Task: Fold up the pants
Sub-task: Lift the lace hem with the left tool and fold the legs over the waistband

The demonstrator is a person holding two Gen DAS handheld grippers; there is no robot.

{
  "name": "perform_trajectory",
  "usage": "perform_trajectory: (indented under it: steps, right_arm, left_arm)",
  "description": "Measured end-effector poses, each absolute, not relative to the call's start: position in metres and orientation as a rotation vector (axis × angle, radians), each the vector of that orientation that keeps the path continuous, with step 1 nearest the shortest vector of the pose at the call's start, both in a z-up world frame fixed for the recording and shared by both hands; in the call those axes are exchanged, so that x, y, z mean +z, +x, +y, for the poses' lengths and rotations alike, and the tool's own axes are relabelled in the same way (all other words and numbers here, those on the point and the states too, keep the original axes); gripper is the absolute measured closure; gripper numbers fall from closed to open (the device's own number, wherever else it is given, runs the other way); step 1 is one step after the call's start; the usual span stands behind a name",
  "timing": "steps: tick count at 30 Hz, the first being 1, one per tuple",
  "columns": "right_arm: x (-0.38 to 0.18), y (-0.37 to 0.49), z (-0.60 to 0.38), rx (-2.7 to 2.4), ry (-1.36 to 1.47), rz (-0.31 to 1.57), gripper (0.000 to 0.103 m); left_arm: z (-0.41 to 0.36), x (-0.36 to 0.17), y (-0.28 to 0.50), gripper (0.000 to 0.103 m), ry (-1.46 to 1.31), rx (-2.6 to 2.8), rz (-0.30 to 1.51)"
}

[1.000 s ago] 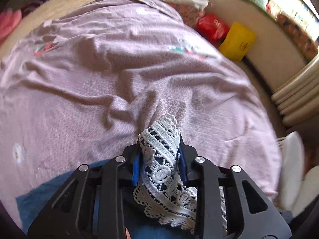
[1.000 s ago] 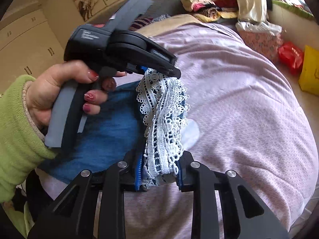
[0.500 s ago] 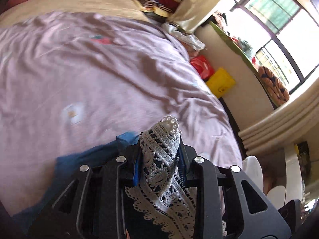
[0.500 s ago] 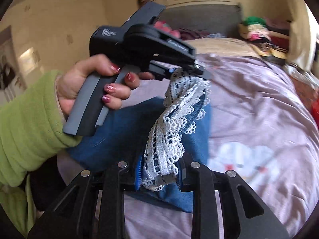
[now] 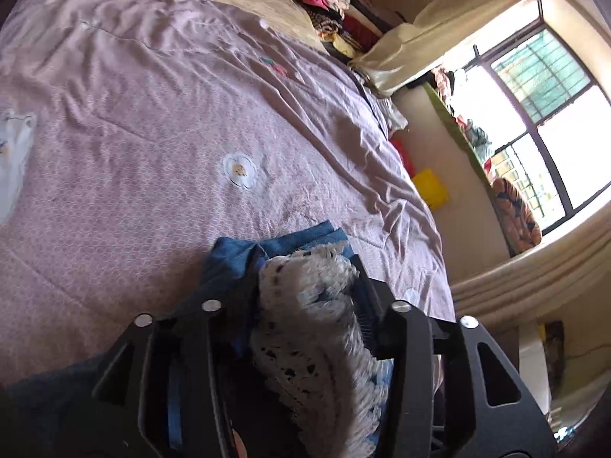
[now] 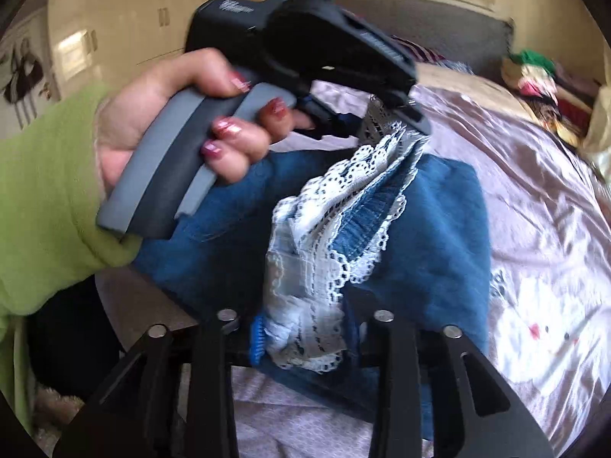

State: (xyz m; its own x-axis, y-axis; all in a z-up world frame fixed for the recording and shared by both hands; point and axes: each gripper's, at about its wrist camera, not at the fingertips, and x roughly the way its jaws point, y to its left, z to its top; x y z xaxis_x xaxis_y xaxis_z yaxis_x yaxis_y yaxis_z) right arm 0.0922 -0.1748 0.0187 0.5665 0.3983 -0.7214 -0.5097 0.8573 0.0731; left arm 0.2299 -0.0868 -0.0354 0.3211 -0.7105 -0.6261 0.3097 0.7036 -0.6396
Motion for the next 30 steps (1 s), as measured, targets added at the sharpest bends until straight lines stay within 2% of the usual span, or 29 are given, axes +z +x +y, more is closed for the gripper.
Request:
perform_trajectory:
  steps: [1,2,3,5,8,10,12,13,16,20,22,27,28,30]
  right_arm:
    - [0.018,0.091,-0.172,0.550,-0.151,0.805,0.058]
    - [0.016,0.090,-0.169,0.573,-0.158,0.803,0.052]
    - [0.015,0.088,-0.165,0.586,-0.168,0.800,0.051]
    - [0.013,0.086,-0.161,0.610,-0.181,0.797,0.042]
    - [0.017,0.087,-0.170,0.635,-0.123,0.790,0.039]
    - [0.022,0.086,-0.181,0.635,-0.070,0.783,0.037]
    - [0.031,0.086,-0.196,0.623,-0.006,0.769,0.032]
    - [0.036,0.081,-0.203,0.610,0.020,0.757,0.028]
    - [0.045,0.088,-0.239,0.542,0.118,0.738,0.023]
    - [0.045,0.089,-0.265,0.439,0.151,0.747,0.022]
    - [0.038,0.090,-0.275,0.405,0.173,0.765,0.022]
    - [0.026,0.095,-0.279,0.375,0.183,0.813,0.022]
    - [0.023,0.096,-0.279,0.372,0.188,0.825,0.022]
    - [0.021,0.098,-0.282,0.369,0.195,0.831,0.022]
  left_arm:
    - [-0.082,-0.034,0.229,0.056,-0.468,-0.701,1.037]
    - [-0.077,-0.034,0.228,0.048,-0.488,-0.699,1.037]
    - [-0.074,-0.036,0.229,0.043,-0.508,-0.698,1.041]
    - [-0.069,-0.040,0.228,0.041,-0.514,-0.679,1.058]
    - [-0.069,-0.048,0.228,0.042,-0.499,-0.658,1.082]
    - [-0.073,-0.050,0.226,0.050,-0.470,-0.651,1.090]
    - [-0.076,-0.051,0.227,0.086,-0.431,-0.634,1.098]
    - [-0.077,-0.051,0.228,0.089,-0.425,-0.632,1.101]
    - [-0.076,-0.048,0.232,0.091,-0.424,-0.649,1.096]
    - [-0.073,-0.042,0.239,0.091,-0.410,-0.677,1.054]
    - [-0.075,-0.052,0.245,0.091,-0.365,-0.635,1.096]
    - [-0.067,-0.062,0.242,0.078,-0.396,-0.625,1.122]
    - [-0.065,-0.059,0.239,0.072,-0.394,-0.620,1.113]
    - [-0.059,-0.050,0.229,0.053,-0.401,-0.613,1.089]
